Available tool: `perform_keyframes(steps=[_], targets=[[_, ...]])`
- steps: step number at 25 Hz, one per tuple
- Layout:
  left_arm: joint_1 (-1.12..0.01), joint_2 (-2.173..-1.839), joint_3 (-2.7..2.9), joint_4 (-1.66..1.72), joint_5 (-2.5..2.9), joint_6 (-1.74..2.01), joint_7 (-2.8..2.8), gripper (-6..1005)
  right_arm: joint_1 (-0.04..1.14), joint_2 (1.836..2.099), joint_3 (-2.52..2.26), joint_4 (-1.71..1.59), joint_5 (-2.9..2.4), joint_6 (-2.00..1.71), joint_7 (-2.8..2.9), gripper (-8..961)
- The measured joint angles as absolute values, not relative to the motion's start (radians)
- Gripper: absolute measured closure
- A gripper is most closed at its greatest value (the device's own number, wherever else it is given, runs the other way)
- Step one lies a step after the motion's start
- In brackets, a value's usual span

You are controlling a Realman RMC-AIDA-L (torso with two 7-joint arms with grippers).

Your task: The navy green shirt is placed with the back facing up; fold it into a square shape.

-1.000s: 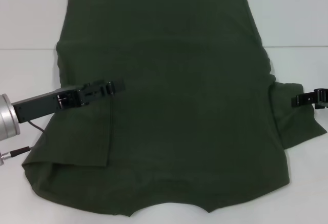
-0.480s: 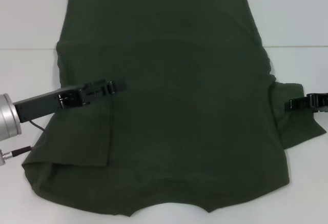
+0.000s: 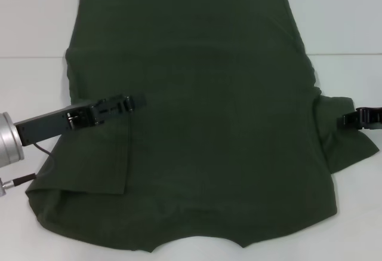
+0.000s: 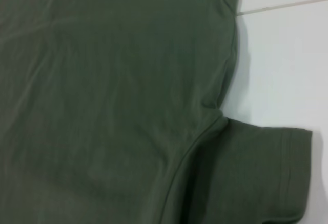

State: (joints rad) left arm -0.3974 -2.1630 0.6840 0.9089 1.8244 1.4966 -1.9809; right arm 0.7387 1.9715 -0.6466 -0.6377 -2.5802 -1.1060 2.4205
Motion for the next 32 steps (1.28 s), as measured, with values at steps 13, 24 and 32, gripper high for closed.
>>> perform_keyframes(steps=[13, 24, 32], targets=[[-0.397, -2.163, 0.684, 0.896, 1.805, 1.507, -1.985, 81, 0.738, 1.971, -0.658, -0.635, -2.585, -1.098, 2.414, 849], [-0.393, -2.163, 0.669, 0.896, 1.801, 1.523, -1.986, 81, 0.725, 1.966, -0.661, -0.688, -2.689, -1.055, 2.488, 927], [-0.391, -2.16, 0.638, 0.896, 1.801, 1.553, -1.986, 82, 0.713, 1.949, -0.655, -0.703, -2.753, -1.034, 2.541, 927]])
